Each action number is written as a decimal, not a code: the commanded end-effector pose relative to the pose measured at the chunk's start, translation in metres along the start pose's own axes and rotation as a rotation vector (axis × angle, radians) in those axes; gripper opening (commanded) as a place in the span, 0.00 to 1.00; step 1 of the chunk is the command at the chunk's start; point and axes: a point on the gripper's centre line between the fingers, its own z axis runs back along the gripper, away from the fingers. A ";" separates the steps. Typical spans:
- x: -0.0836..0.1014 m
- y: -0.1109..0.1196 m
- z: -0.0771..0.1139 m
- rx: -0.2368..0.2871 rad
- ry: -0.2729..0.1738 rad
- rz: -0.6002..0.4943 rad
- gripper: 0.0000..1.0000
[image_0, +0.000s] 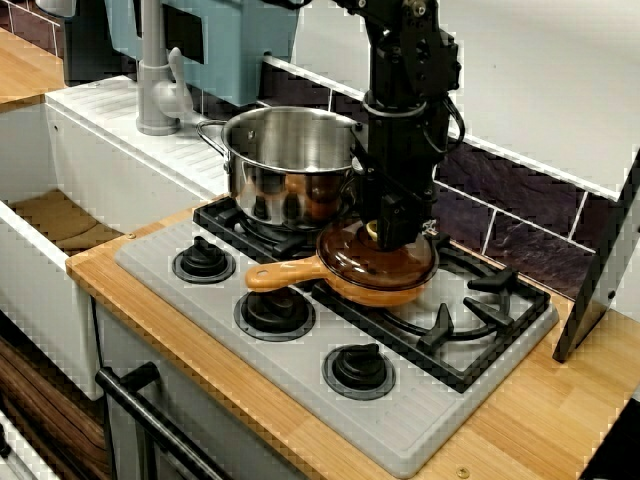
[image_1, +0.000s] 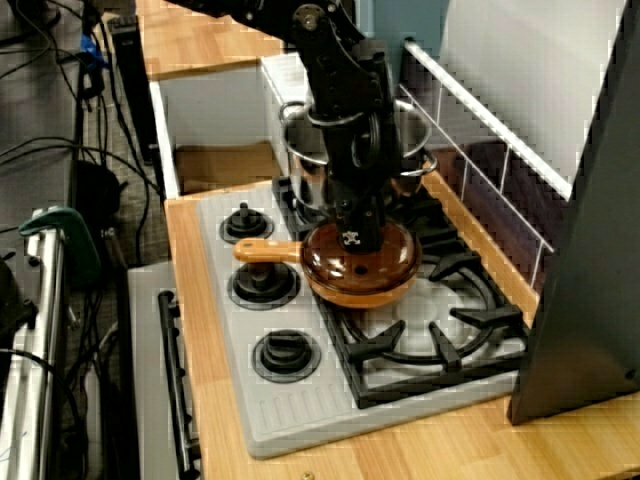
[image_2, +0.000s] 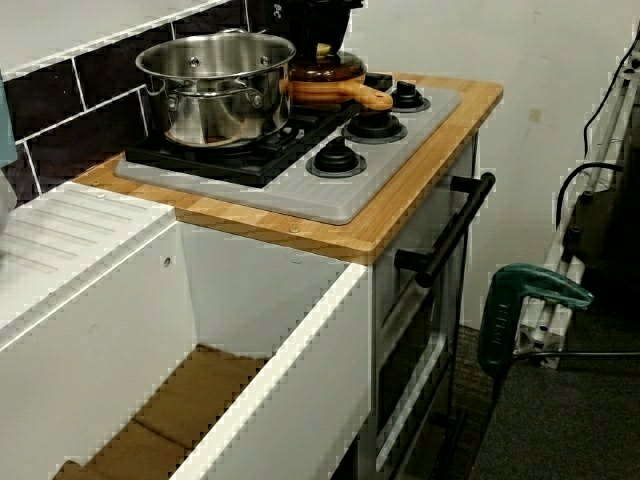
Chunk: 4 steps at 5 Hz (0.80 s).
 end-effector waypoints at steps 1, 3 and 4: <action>0.002 0.014 0.036 -0.010 -0.075 0.021 0.00; 0.003 0.028 0.058 -0.031 -0.104 0.066 0.00; 0.001 0.028 0.061 -0.034 -0.106 0.065 0.00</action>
